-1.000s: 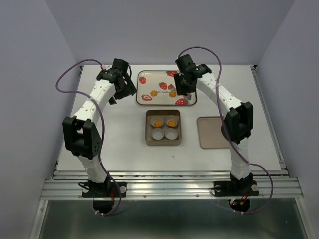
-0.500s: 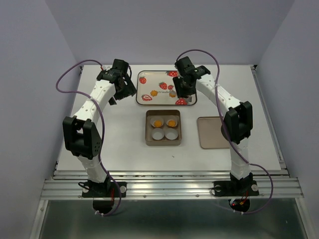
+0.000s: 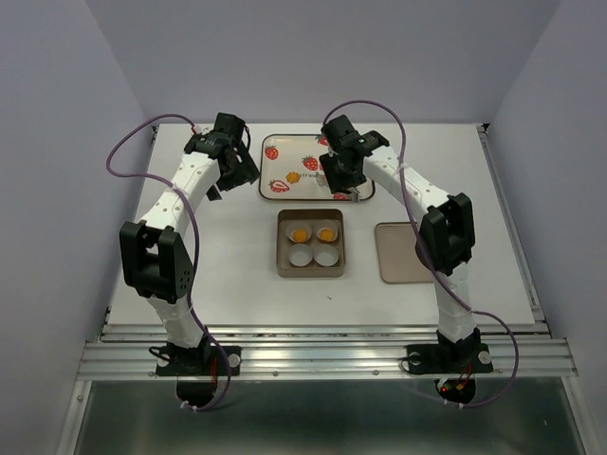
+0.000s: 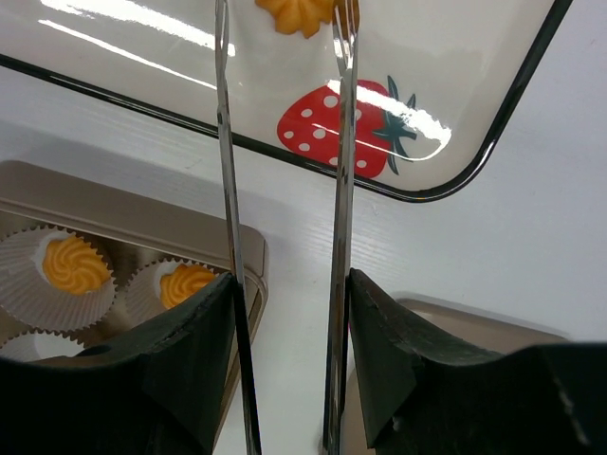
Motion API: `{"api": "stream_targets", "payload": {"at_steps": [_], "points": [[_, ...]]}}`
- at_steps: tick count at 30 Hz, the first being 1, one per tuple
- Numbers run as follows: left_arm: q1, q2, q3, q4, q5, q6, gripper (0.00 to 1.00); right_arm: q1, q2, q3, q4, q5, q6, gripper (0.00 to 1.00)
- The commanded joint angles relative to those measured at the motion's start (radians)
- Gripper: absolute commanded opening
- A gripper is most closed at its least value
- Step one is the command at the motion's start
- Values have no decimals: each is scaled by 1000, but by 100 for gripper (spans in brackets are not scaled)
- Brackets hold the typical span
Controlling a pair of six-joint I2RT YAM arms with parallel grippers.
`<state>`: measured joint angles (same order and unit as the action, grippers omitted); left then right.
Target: Pack the cookies
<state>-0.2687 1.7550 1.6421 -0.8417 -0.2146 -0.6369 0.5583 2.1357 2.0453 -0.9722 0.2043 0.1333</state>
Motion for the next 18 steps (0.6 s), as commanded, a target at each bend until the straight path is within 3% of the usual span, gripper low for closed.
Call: {"api": "stream_targets", "payload": {"at_steps": [1, 18], "points": [[0, -41, -22, -7, -29, 6, 99, 21, -3, -10, 27, 66, -21, 55], [6, -77, -57, 1, -34, 8, 99, 40, 26, 12, 36, 78, -17, 54]]}}
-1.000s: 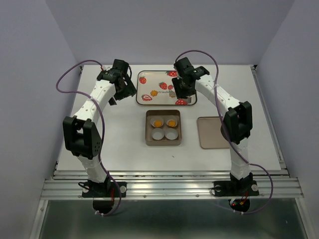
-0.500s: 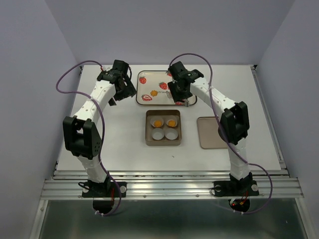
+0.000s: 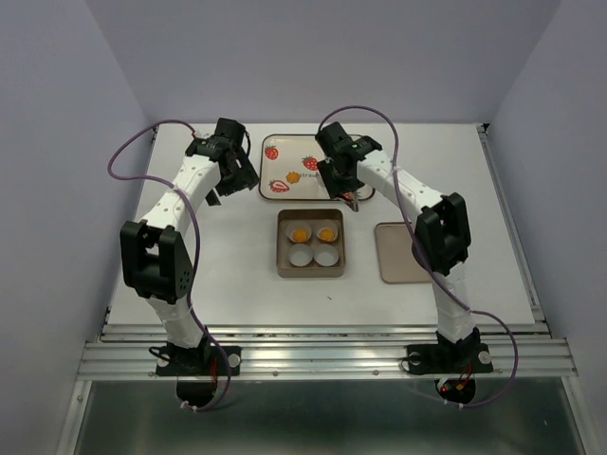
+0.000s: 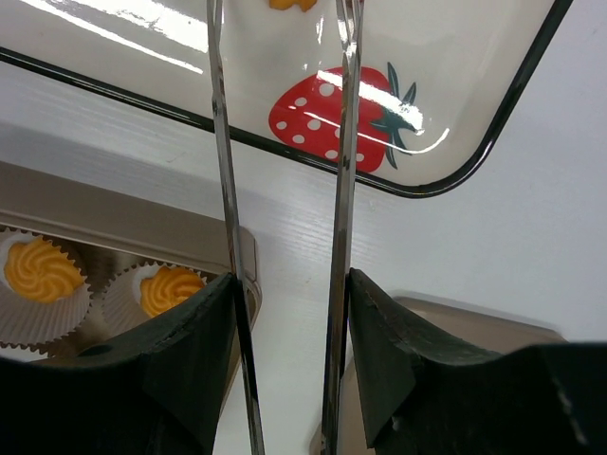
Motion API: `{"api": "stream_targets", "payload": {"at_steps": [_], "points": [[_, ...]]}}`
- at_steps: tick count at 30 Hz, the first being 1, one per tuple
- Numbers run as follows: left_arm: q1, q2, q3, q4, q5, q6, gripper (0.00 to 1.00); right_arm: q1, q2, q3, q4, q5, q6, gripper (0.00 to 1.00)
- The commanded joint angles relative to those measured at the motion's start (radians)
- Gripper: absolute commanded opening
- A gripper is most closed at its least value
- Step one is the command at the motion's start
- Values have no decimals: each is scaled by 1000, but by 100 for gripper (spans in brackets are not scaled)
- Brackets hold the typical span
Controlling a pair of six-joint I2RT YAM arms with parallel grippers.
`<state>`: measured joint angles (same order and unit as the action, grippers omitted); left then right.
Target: Pack the cookies
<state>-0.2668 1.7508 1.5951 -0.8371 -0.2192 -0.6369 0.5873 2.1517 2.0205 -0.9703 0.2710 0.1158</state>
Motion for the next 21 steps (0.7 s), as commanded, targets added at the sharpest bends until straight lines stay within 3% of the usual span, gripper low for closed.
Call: {"api": "stream_targets", "payload": {"at_steps": [1, 21], "points": [[5, -73, -11, -5, -31, 8, 99, 11, 13, 38, 35, 11, 4, 54], [5, -76, -3, -10, -40, 8, 99, 11, 16, 101, 39, 37, 44, 43]]}}
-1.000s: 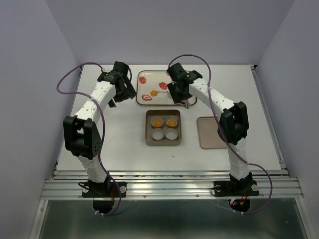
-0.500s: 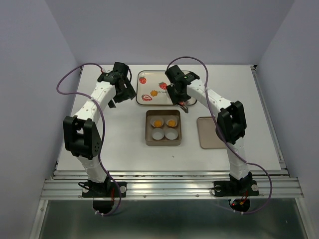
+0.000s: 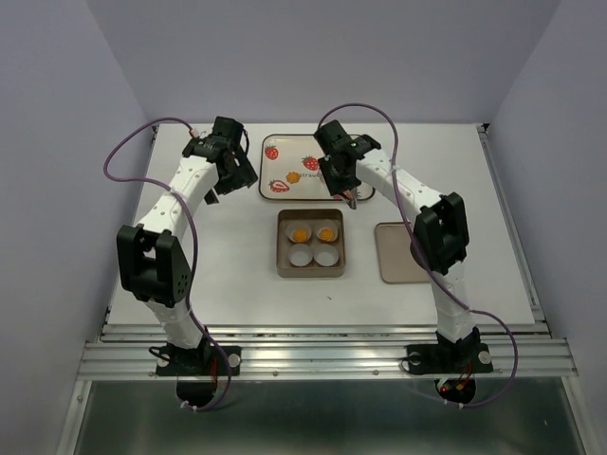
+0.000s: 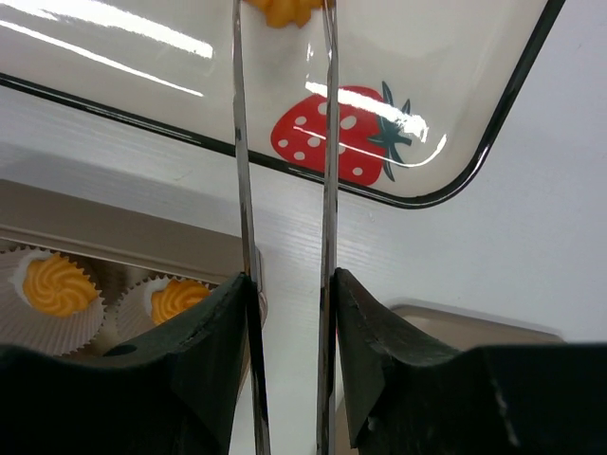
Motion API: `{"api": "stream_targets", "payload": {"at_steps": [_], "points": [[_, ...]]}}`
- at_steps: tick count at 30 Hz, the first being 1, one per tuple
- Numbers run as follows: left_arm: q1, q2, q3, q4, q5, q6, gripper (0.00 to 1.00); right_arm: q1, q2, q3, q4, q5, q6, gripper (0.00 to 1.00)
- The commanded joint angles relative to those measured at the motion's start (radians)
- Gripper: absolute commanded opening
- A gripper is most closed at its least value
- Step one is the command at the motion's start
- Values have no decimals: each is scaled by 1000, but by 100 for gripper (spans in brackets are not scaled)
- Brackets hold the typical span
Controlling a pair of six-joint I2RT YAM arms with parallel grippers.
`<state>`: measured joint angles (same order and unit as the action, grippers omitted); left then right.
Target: Pack the cookies
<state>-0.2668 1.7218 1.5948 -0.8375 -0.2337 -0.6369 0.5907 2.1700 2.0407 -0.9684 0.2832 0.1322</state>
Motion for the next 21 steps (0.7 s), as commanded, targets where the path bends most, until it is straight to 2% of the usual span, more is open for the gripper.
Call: {"api": "stream_targets", "payload": {"at_steps": [1, 21], "points": [[6, -47, -1, -9, -27, 8, 99, 8, -4, 90, 39, 28, 33, 42], [5, 10, 90, -31, -23, -6, 99, 8, -154, -4, 82, 22, -17, 40]]}}
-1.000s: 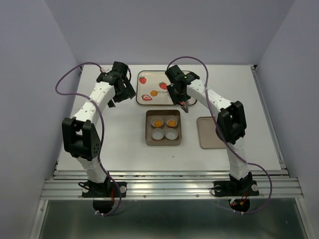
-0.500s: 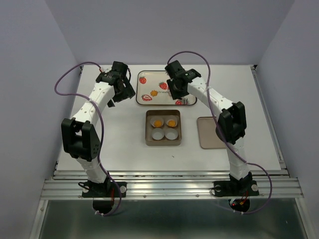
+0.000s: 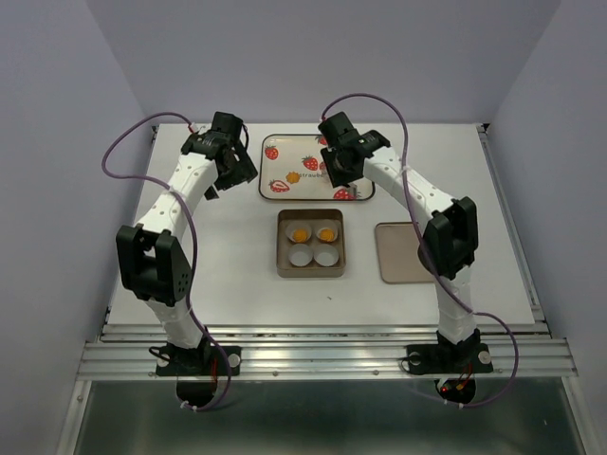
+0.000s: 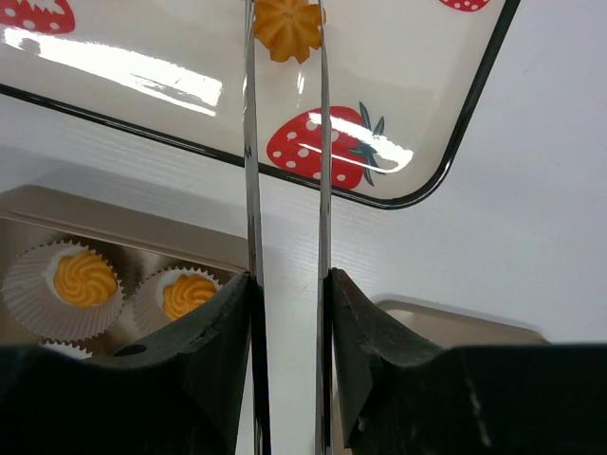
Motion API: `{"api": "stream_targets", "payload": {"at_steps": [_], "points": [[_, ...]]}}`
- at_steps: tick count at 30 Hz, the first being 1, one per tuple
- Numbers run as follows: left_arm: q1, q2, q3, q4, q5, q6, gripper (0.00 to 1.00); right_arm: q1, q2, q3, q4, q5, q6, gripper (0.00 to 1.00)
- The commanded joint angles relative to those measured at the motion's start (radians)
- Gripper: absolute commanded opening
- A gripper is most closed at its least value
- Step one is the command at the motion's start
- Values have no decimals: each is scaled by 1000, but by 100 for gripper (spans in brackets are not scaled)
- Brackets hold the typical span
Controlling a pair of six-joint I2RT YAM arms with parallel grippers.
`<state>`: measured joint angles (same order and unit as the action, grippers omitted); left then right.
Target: Pack the cookies
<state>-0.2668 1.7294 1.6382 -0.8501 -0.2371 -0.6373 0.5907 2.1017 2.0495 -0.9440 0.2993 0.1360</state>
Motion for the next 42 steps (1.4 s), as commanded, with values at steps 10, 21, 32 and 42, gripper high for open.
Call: {"api": "stream_targets", "payload": {"at_steps": [10, 21, 32, 42], "points": [[3, 59, 100, 17, -11, -4, 99, 8, -219, -84, 10, -118, -81, 39], [3, 98, 129, 75, -19, -5, 99, 89, -371, -153, -154, -256, -119, 39], [-6, 88, 80, 115, -25, -9, 99, 193, -450, -187, -294, -289, -73, 40], [-5, 71, 58, 131, -19, 2, 99, 248, -485, -209, -417, -330, 4, 40]]}}
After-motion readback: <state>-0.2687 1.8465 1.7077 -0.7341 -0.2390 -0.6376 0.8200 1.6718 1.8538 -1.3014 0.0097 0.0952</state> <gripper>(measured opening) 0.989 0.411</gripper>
